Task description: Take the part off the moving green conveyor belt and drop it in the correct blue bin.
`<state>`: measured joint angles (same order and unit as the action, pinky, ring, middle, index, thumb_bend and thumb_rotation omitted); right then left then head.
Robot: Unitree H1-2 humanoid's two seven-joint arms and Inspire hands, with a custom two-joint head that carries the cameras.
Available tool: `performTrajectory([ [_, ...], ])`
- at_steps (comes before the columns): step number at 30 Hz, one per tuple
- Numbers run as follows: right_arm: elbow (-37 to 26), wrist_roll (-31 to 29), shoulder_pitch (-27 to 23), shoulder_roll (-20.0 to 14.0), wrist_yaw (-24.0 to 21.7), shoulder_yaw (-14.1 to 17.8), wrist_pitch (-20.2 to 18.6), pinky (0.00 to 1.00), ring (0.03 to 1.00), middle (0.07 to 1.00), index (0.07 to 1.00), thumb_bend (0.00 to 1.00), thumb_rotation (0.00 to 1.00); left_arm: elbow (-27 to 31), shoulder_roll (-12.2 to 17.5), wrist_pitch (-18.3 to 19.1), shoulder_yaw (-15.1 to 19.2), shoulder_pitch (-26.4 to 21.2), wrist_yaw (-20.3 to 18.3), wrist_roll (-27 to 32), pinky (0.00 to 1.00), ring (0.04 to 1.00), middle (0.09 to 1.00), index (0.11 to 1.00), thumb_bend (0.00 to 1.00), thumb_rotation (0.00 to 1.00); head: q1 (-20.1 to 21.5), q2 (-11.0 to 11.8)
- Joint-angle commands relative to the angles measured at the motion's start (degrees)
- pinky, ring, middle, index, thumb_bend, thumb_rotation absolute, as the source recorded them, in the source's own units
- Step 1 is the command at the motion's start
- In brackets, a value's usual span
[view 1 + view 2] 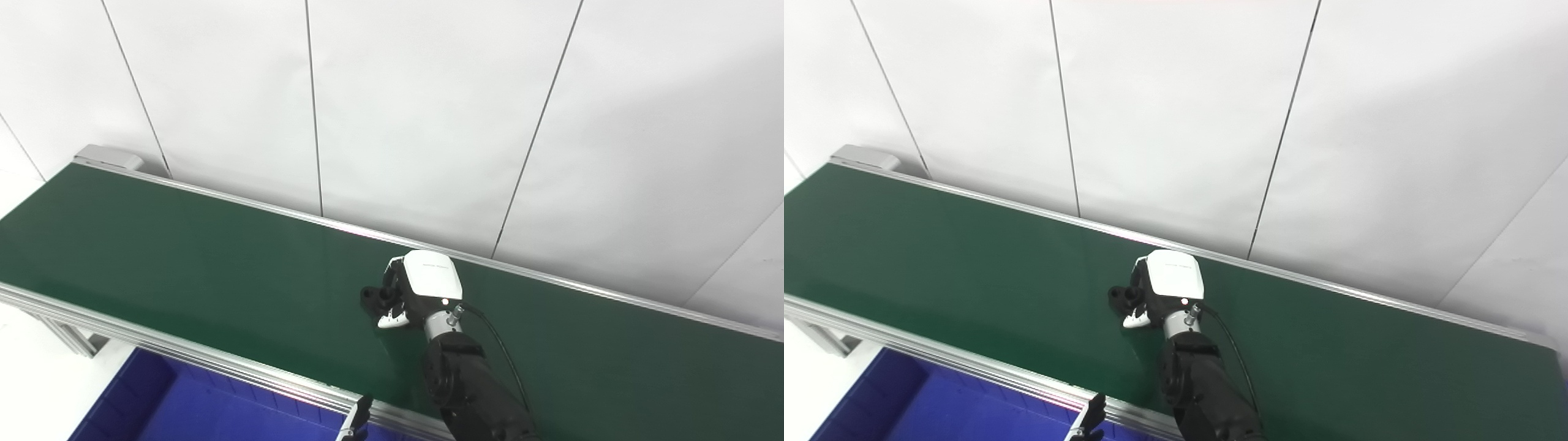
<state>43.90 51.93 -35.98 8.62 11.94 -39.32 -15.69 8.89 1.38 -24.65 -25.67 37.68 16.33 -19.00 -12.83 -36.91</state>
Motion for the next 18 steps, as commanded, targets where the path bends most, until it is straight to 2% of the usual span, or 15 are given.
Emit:
performTrajectory([
  [1,0.51,0.62,1.35,-0.31,-2.34,-1.02,-1.99,0.22,0.357,0.464,0.550,0.51,0.00,4.12,-5.75,-2.19,-6.16,3.07,-0.26,-0.26,0.95,0.987,1.000,1.000,0.66,0.94,0.40,0.02],
  [4,-0.58,-0.13,1.70,-0.52,-1.73,-0.60,-1.54,0.23,0.357,0.464,0.547,0.51,0.00,4.11,-5.85,-2.19,-5.86,3.07,-0.30,-0.28,0.95,0.985,1.000,1.000,0.65,0.94,0.76,-0.05],
  [8,-5.29,-0.65,3.02,-1.57,-0.43,0.16,-0.16,0.22,0.357,0.463,0.546,0.51,0.00,4.66,-6.22,-1.54,-5.12,3.54,-0.87,-0.94,0.94,0.986,1.000,1.000,0.65,0.96,1.54,-0.21],
  [15,-19.85,-0.59,5.62,-4.75,-3.37,1.44,-0.17,0.20,0.368,0.465,0.529,0.51,0.00,5.48,-5.15,-1.44,-3.88,3.18,-1.74,0.26,0.90,0.969,1.000,1.000,0.58,0.98,4.99,-1.06],
  [18,-26.84,-0.37,7.45,-6.31,-5.28,2.90,-1.42,0.22,0.360,0.458,0.537,0.51,0.00,6.37,-4.70,0.05,-3.09,3.05,-2.58,1.75,0.91,0.977,1.000,1.000,0.60,0.96,7.28,-1.91],
])
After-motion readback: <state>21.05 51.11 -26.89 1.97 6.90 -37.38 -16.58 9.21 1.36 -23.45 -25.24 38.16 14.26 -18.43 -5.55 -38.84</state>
